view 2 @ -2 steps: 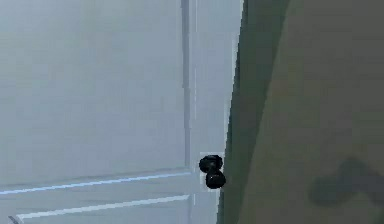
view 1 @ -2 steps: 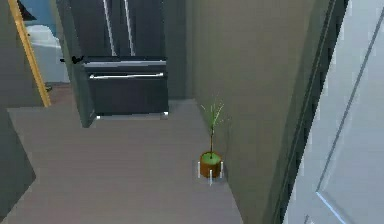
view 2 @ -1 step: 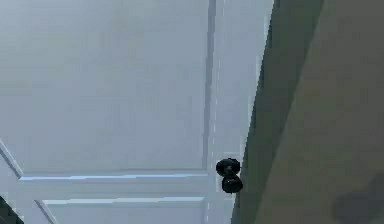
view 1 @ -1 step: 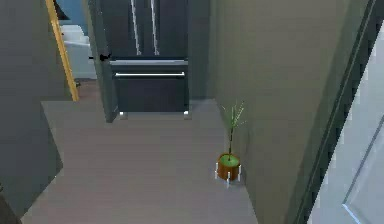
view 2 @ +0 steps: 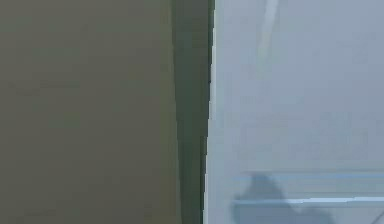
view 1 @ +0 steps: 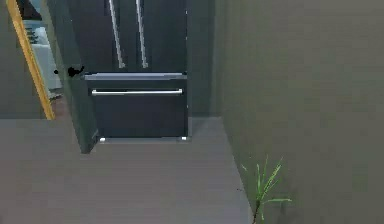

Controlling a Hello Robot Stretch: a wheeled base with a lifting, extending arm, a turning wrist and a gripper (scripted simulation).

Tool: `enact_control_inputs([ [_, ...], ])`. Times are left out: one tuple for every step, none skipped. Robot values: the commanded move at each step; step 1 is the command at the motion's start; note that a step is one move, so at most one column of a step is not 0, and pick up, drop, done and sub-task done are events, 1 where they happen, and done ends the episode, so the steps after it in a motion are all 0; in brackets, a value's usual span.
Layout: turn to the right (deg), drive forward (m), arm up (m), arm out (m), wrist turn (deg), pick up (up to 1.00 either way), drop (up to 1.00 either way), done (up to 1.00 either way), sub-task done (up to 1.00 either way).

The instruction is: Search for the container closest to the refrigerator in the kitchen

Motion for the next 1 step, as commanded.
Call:
enact_control_inputs([
  [-33.0,0.00,0.00,0.00,0.0,0.00,0.00,0.00,0.00],
])
